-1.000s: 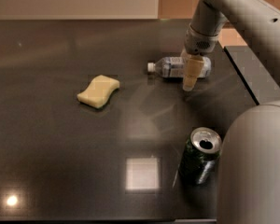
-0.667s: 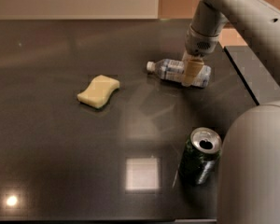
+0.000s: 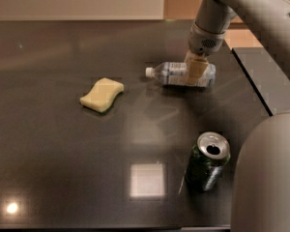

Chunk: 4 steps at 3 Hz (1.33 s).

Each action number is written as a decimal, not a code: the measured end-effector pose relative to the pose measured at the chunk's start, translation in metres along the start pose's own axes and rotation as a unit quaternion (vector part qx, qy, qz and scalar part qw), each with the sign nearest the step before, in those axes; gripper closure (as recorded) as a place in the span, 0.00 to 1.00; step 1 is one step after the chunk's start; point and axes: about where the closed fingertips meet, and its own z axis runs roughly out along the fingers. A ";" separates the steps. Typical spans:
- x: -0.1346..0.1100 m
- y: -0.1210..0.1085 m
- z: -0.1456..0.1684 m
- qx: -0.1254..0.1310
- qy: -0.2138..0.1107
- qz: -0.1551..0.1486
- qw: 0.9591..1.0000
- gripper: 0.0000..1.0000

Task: Move blue plastic bottle near sponge

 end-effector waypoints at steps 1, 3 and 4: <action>-0.020 0.023 -0.010 -0.008 -0.018 -0.008 1.000 1.00; -0.058 0.061 -0.007 -0.035 -0.053 -0.021 0.998 1.00; -0.077 0.071 0.000 -0.046 -0.066 -0.025 0.996 1.00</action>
Offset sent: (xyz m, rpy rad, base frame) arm -0.0773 0.0604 0.0213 0.0986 0.0846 0.0760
